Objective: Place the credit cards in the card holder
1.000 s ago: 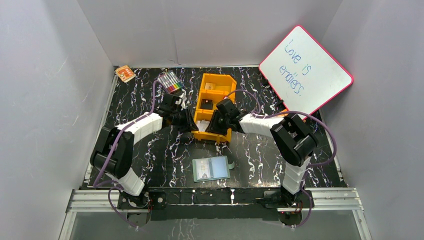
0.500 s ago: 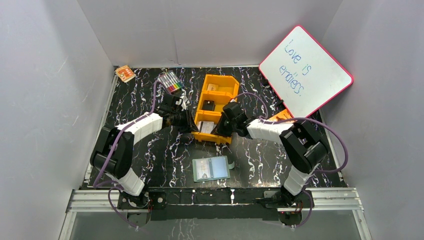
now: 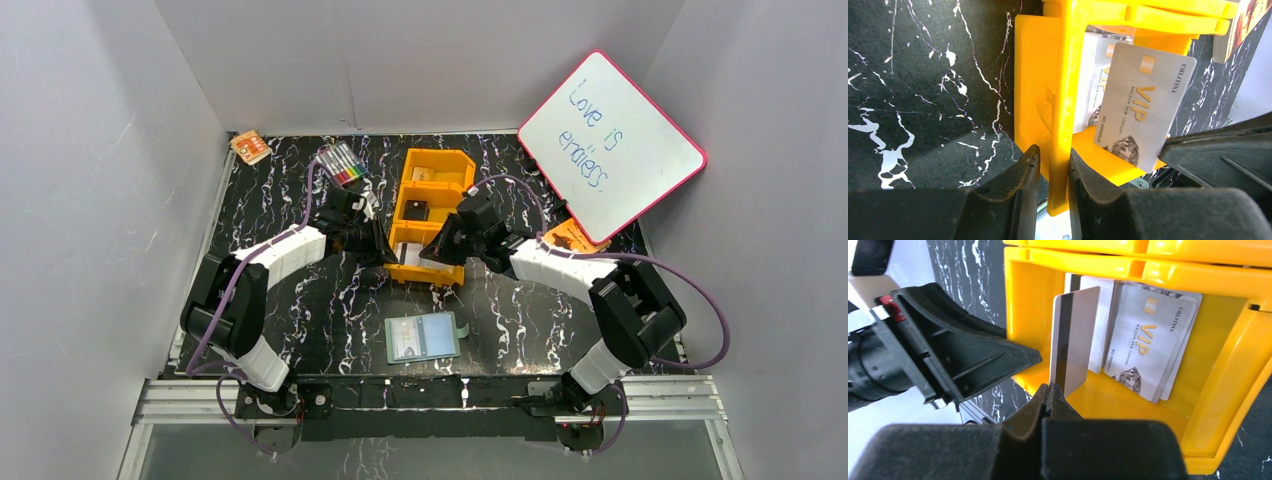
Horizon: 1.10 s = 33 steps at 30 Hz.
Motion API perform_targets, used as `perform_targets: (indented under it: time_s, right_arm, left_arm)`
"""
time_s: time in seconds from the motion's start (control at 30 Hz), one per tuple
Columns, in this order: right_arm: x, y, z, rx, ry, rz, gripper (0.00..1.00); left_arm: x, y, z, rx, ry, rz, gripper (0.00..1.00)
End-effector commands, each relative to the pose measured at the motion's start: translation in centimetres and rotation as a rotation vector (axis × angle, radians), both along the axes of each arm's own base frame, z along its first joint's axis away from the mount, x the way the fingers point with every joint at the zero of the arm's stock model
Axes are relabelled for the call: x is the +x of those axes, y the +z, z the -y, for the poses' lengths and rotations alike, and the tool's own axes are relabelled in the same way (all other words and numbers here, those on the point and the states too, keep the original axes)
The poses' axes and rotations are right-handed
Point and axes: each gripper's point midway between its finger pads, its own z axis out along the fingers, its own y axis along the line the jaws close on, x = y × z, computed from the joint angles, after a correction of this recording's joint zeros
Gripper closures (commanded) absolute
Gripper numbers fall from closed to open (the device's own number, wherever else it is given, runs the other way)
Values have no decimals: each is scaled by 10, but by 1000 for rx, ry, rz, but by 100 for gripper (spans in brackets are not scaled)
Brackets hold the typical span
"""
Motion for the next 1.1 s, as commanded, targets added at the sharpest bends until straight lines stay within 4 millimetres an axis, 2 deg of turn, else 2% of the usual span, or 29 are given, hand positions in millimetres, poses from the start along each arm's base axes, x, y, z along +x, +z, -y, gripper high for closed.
perform_targets:
  time_s: [0.0, 0.33, 0.47, 0.57, 0.67, 0.93, 1.07]
  right_arm:
    - [3, 28, 0, 65, -3, 54, 100]
    - [2, 35, 10, 62, -23, 59, 100]
    - [3, 27, 18, 10, -26, 76, 100]
    - [9, 13, 22, -46, -4, 99, 67]
    - [12, -4, 17, -84, 33, 83, 47]
    - [23, -43, 6, -134, 50, 6, 26]
    - [24, -50, -1, -116, 58, -19, 24]
  left_arm:
    - [-9, 0, -3, 12, 2, -43, 100]
    - [-7, 2, -1, 8, 4, -41, 100]
    - [-6, 4, -1, 5, 3, -38, 100]
    - [-7, 4, -1, 5, 2, -38, 100]
    - [-8, 3, -1, 6, 2, -40, 100]
    - [-7, 3, 1, -5, 0, -44, 100]
    - [-6, 2, 2, -8, -4, -46, 100]
